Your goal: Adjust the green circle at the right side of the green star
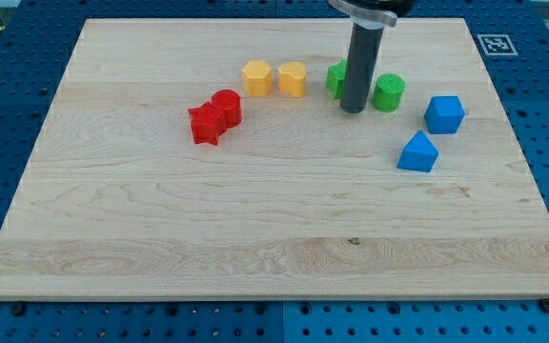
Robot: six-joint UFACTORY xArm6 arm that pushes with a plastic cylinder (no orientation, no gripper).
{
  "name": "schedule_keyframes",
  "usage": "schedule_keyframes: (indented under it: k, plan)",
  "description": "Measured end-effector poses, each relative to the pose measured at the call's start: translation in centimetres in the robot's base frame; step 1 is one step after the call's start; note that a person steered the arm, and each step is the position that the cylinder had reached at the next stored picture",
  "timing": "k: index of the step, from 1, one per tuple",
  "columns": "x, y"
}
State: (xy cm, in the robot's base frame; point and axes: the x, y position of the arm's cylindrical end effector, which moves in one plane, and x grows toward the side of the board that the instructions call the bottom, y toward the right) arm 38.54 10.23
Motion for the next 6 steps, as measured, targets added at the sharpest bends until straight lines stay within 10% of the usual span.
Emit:
schedule_keyframes:
  k: [6]
  plan:
    - [-0.5,7.5]
